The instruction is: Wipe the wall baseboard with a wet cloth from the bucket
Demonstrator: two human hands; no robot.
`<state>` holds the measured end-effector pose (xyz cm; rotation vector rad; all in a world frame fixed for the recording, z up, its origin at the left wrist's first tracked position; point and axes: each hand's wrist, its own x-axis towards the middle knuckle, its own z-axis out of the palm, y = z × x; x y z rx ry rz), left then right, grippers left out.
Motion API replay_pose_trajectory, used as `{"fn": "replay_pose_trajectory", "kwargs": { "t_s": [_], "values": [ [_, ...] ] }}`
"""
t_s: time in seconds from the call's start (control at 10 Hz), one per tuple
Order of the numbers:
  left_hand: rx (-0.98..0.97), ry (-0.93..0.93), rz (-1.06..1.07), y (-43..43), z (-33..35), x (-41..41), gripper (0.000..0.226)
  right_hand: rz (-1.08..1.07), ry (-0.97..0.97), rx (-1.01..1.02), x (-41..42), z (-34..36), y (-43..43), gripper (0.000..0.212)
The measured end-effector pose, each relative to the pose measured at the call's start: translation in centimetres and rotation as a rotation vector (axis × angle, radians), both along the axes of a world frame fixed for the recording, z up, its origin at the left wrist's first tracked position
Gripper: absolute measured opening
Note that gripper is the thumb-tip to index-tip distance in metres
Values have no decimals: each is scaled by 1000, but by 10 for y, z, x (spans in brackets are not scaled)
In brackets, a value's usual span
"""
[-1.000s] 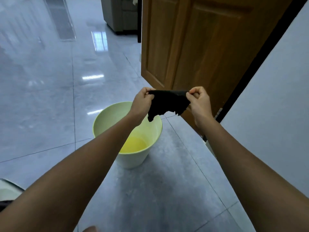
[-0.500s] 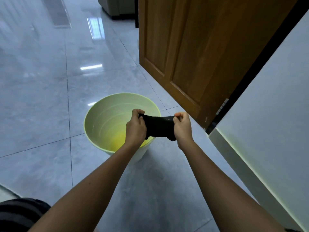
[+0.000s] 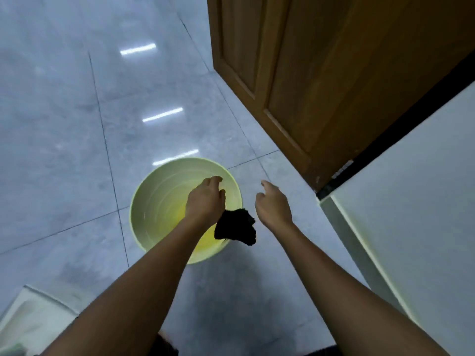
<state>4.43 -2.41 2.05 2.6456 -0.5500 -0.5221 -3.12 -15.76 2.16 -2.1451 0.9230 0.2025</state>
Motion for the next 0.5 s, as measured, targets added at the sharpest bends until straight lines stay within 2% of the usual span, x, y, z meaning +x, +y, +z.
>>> {"fn": "replay_pose_trajectory", "kwargs": {
  "t_s": [0.1,0.2,0.3,0.4,0.5],
  "values": [
    [134,-129,-210,-27,113,33,55,233,12,-309,31,119,-36,52],
    [193,-232,-283,-56,246,67,60,314,16,-524,58,254,-66,56],
    [197,-362,-297,-73,385,88,63,297,-7,-660,72,397,-86,56],
    [187,-434,-308,-85,503,96,61,262,-30,-692,73,521,-100,56],
    [132,-469,-325,-89,600,87,60,247,-55,-691,62,613,-101,56]
  ]
}}
